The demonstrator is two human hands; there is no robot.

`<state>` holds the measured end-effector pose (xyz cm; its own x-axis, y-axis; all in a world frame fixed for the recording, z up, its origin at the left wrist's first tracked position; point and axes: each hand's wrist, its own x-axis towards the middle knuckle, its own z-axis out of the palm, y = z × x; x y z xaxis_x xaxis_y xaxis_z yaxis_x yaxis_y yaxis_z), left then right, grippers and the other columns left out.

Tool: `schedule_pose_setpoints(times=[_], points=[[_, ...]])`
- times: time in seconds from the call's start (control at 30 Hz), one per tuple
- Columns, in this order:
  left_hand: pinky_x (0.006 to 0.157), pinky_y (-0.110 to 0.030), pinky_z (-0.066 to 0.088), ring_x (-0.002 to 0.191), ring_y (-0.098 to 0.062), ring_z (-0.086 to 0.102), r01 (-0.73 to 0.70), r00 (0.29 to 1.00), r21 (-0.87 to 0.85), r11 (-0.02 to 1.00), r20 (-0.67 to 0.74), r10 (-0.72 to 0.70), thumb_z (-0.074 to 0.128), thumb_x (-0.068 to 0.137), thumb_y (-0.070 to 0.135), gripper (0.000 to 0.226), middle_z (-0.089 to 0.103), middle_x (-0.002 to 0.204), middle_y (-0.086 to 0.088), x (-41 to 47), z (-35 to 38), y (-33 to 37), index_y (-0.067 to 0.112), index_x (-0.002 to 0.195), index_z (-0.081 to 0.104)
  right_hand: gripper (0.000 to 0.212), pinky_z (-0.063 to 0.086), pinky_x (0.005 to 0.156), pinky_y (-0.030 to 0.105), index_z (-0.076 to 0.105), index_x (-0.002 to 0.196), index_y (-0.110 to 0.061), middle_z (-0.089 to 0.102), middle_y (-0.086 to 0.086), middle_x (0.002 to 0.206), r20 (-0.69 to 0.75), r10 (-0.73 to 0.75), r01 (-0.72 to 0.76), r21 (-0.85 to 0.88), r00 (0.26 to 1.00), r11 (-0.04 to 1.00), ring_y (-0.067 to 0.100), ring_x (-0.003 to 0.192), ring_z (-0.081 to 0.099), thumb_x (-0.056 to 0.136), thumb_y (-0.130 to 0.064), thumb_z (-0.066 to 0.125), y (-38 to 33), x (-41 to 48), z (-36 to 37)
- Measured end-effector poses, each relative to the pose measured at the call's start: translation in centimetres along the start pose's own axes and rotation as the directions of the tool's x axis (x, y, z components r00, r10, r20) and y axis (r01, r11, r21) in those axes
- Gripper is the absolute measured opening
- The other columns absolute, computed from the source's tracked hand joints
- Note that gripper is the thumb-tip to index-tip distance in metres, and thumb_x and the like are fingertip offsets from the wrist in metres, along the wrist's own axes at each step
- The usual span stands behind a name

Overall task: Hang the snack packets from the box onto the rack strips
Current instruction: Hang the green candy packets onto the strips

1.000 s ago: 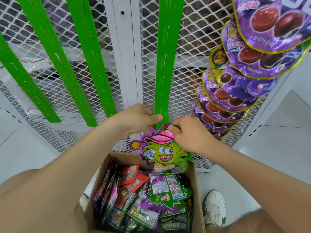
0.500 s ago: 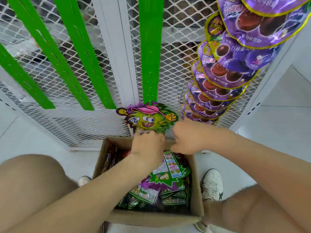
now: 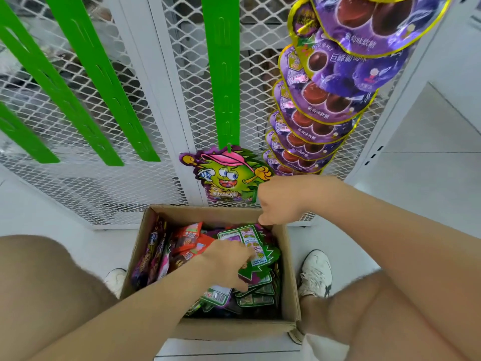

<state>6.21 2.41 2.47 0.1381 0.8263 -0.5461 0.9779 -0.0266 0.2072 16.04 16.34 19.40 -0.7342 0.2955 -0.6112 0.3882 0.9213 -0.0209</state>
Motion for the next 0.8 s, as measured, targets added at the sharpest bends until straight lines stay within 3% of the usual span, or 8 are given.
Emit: schedule_pose_setpoints(times=[0.2, 0.3, 0.37, 0.47, 0.5, 0.6, 0.7, 0.8], points=[[0.072, -0.042, 0.049, 0.101, -0.035, 0.067, 0.064, 0.998, 0.186, 0.981, -0.007, -0.064, 0.058, 0.099, 0.011, 0.013, 0.067, 0.114, -0.015, -0.8, -1.3, 0.2, 0.007, 0.111, 0.061, 0.048, 0.050, 0.071, 0.041, 0.046, 0.064, -0.011, 0.046, 0.004, 0.064, 0.025, -0.030, 0.030, 0.001, 0.999, 1.000, 0.026, 0.065, 0.047, 0.103, -0.036, 0.057, -0.5, 0.6, 0.5], [0.075, -0.039, 0.044, 0.106, -0.037, 0.067, 0.126, 0.987, 0.131, 0.983, -0.117, -0.111, 0.054, 0.099, 0.006, 0.023, 0.066, 0.118, -0.015, -1.8, -4.7, -0.8, 0.010, 0.120, 0.063, 0.037, 0.047, 0.065, 0.041, 0.053, 0.067, -0.008, 0.049, 0.009, 0.065, 0.032, -0.021, 0.021, -0.005, 0.999, 1.000, 0.030, 0.067, 0.047, 0.100, -0.023, 0.056, -0.1, 0.8, 0.4], [0.079, -0.039, 0.052, 0.103, -0.035, 0.067, 0.130, 0.973, -0.004, 0.992, -0.194, -0.128, 0.056, 0.100, 0.010, 0.022, 0.067, 0.116, -0.013, -2.6, -7.4, -2.0, 0.015, 0.120, 0.065, 0.016, 0.054, 0.073, 0.044, 0.065, 0.087, -0.001, 0.060, 0.018, 0.079, 0.028, -0.017, 0.017, 0.018, 0.999, 1.000, 0.037, 0.077, 0.057, 0.094, -0.015, 0.060, 0.1, 0.9, 0.0], [0.075, -0.036, 0.052, 0.083, -0.026, 0.063, 0.024, 0.944, -0.227, 0.974, -0.315, -0.096, 0.060, 0.096, 0.005, 0.010, 0.067, 0.087, -0.005, -4.5, -11.6, -3.6, 0.012, 0.100, 0.066, 0.054, 0.055, 0.085, 0.037, 0.060, 0.133, -0.010, 0.070, 0.009, 0.107, -0.014, -0.061, 0.062, 0.089, 0.998, 0.994, 0.029, 0.101, 0.065, 0.085, -0.026, 0.079, 0.6, 0.5, -0.8], [0.070, -0.030, 0.045, 0.075, -0.018, 0.059, -0.005, 0.934, -0.286, 0.958, -0.344, -0.098, 0.061, 0.096, 0.002, 0.012, 0.063, 0.079, 0.001, -5.4, -12.9, -3.9, 0.013, 0.100, 0.065, 0.053, 0.048, 0.079, 0.030, 0.061, 0.130, -0.010, 0.066, 0.000, 0.095, -0.071, -0.093, 0.101, 0.122, 0.993, 0.987, 0.022, 0.092, 0.062, 0.085, -0.030, 0.081, 0.7, 0.4, -1.1], [0.059, -0.024, 0.039, 0.056, 0.000, 0.051, -0.078, 0.893, -0.496, 0.865, -0.421, -0.160, 0.068, 0.092, -0.001, 0.024, 0.066, 0.071, 0.006, -8.1, -15.9, -4.3, 0.018, 0.105, 0.065, 0.035, 0.032, 0.058, 0.032, 0.059, 0.083, -0.003, 0.037, -0.001, 0.063, -0.283, -0.074, 0.170, 0.331, 0.956, 0.928, 0.009, 0.057, 0.035, 0.094, -0.032, 0.076, 1.3, 0.2, -2.0], [0.063, -0.023, 0.042, 0.060, 0.003, 0.058, -0.123, 0.763, -0.591, 0.797, -0.570, -0.305, 0.079, 0.087, 0.006, 0.025, 0.070, 0.080, 0.006, -9.8, -17.6, -4.7, 0.024, 0.097, 0.066, 0.037, 0.032, 0.056, 0.031, 0.060, 0.079, -0.002, 0.046, 0.016, 0.062, -0.411, 0.011, 0.237, 0.547, 0.912, 0.803, 0.010, 0.057, 0.037, 0.097, -0.032, 0.073, 1.9, -0.1, -2.6], [0.072, -0.028, 0.052, 0.080, -0.011, 0.068, -0.094, 0.536, -0.613, 0.785, -0.695, -0.479, 0.080, 0.086, 0.011, 0.034, 0.069, 0.098, 0.005, -10.6, -18.7, -5.1, 0.020, 0.112, 0.061, 0.022, 0.042, 0.065, 0.028, 0.069, 0.112, -0.013, 0.065, 0.009, 0.070, -0.463, 0.112, 0.270, 0.679, 0.879, 0.682, -0.004, 0.057, 0.049, 0.096, -0.027, 0.075, 1.9, -0.5, -3.0]])
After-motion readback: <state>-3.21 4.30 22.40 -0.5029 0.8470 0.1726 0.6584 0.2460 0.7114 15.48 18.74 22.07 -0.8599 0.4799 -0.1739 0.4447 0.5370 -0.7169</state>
